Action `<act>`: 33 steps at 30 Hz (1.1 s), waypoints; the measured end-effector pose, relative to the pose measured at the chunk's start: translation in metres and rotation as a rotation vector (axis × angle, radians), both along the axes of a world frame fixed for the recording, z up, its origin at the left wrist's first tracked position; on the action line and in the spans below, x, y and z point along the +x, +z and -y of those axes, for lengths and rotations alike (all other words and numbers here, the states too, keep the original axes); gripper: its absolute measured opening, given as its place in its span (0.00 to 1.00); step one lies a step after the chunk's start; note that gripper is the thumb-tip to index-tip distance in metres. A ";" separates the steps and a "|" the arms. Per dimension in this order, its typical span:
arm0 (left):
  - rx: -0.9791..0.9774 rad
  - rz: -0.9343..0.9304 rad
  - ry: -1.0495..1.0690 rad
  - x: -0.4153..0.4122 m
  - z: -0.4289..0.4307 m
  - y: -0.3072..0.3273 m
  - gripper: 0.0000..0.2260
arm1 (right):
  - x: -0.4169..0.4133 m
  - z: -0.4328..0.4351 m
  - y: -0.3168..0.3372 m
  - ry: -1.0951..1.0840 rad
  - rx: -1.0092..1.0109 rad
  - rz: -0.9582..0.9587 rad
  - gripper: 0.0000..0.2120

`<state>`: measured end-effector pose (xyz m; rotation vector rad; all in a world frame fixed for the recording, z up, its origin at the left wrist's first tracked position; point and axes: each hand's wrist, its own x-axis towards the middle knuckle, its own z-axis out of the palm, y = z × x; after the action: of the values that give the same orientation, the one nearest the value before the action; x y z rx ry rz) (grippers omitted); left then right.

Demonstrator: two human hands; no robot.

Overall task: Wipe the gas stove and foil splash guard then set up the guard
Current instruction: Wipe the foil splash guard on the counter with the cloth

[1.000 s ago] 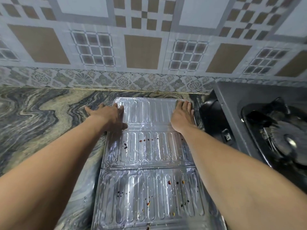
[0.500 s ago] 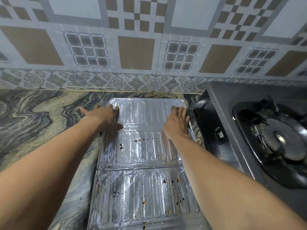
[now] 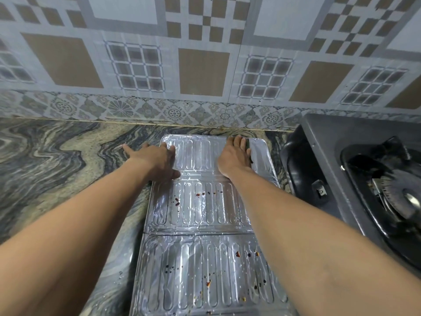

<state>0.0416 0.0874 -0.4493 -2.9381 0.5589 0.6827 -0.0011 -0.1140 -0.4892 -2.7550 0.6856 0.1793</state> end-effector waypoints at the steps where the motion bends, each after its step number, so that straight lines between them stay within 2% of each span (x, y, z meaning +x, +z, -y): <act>1: 0.001 0.008 -0.007 0.000 0.000 0.000 0.38 | 0.004 -0.005 0.001 0.018 0.009 -0.004 0.31; 9: -0.012 0.007 -0.011 0.002 -0.005 -0.007 0.40 | 0.017 -0.035 0.000 0.222 -0.025 0.035 0.34; 13: -0.011 0.014 -0.027 0.004 -0.004 -0.008 0.40 | 0.014 -0.048 0.001 0.308 0.026 0.013 0.33; 19: -0.093 0.011 -0.091 0.001 -0.019 -0.005 0.35 | 0.013 -0.046 -0.001 0.331 0.043 -0.011 0.31; 27: -0.028 -0.015 -0.199 -0.009 -0.045 -0.010 0.47 | 0.013 -0.047 0.000 0.328 0.035 -0.038 0.31; 33: -0.034 -0.022 -0.164 -0.011 -0.043 -0.010 0.46 | 0.005 -0.057 0.013 0.405 0.064 -0.041 0.32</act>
<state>0.0301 0.1304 -0.4593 -2.8767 0.8109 0.6936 0.0037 -0.0567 -0.4764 -2.8017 0.1193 0.3373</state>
